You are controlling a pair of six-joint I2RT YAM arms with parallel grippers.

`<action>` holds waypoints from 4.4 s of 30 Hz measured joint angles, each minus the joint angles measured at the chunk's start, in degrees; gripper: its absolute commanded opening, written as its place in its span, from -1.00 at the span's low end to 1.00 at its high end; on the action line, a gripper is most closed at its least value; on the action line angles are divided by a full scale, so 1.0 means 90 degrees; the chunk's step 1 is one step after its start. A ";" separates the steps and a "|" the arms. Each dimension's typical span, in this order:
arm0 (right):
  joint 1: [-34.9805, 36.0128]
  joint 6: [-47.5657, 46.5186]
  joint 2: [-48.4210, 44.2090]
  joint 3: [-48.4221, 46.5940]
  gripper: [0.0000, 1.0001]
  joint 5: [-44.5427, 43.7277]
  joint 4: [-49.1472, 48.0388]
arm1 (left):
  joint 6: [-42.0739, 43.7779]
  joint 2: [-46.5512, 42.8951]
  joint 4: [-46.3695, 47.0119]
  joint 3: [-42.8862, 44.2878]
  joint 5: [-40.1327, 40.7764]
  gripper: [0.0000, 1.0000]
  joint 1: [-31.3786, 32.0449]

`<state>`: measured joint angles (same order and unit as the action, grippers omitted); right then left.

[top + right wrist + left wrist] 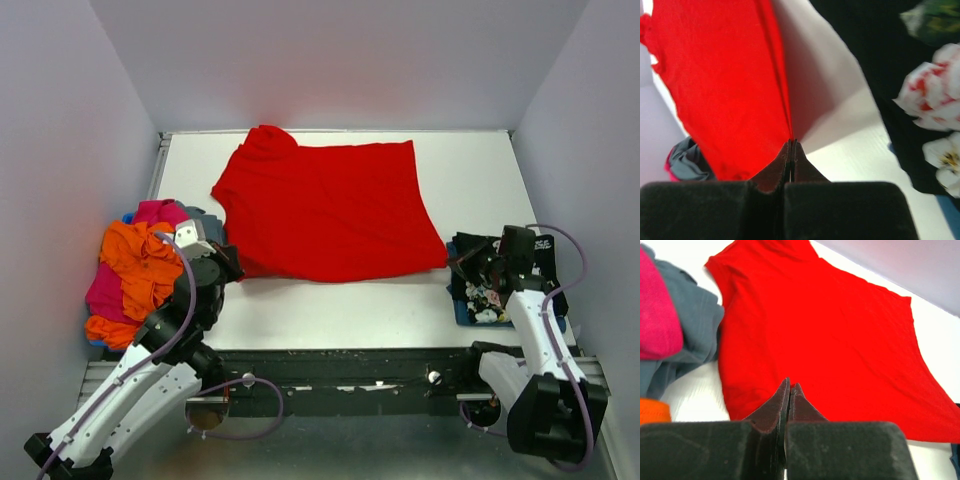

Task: Fold and stack the t-shirts
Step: Fold the flattened tshirt in 1/3 of the way

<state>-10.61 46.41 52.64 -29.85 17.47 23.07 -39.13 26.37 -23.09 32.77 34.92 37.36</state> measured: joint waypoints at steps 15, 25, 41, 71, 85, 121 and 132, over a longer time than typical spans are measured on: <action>0.0000 -0.0304 0.1744 -0.0639 -0.99 -0.0146 -0.0262 | 0.0952 0.2572 0.1212 0.0520 0.0508 -1.00 -0.0005; 0.0175 0.0061 0.2856 -0.1277 -0.99 -0.0051 -0.0801 | 0.2035 0.4265 0.2433 0.1581 0.0357 -1.00 -0.0903; 0.0413 0.0578 0.4267 -0.2764 -0.99 -0.0051 -0.0942 | 0.2805 0.5688 0.3473 0.2484 -0.0488 -1.00 -0.1855; 0.0673 0.0889 0.5928 -0.4522 -0.99 -0.0090 -0.0882 | 0.3235 0.6885 0.3813 0.3531 -0.0988 -1.00 -0.2463; 0.0675 0.0828 0.6181 -0.4646 0.13 -0.0202 -0.0782 | 0.3317 0.8038 0.4080 0.4199 -0.1268 -1.00 -0.2562; 0.1433 0.0945 0.5445 -0.3487 -0.83 -0.2244 0.0095 | 0.3138 0.9857 0.3691 0.5853 -0.1651 0.43 -0.2737; 0.1345 0.1052 0.5469 -0.3541 -0.99 -0.2329 0.0257 | 0.1967 0.8602 0.2239 0.5603 -0.1889 0.47 -0.2739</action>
<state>1.50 55.88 101.86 -61.71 -3.49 25.39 -21.43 103.79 -2.94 83.20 17.91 12.71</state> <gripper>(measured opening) 0.013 0.757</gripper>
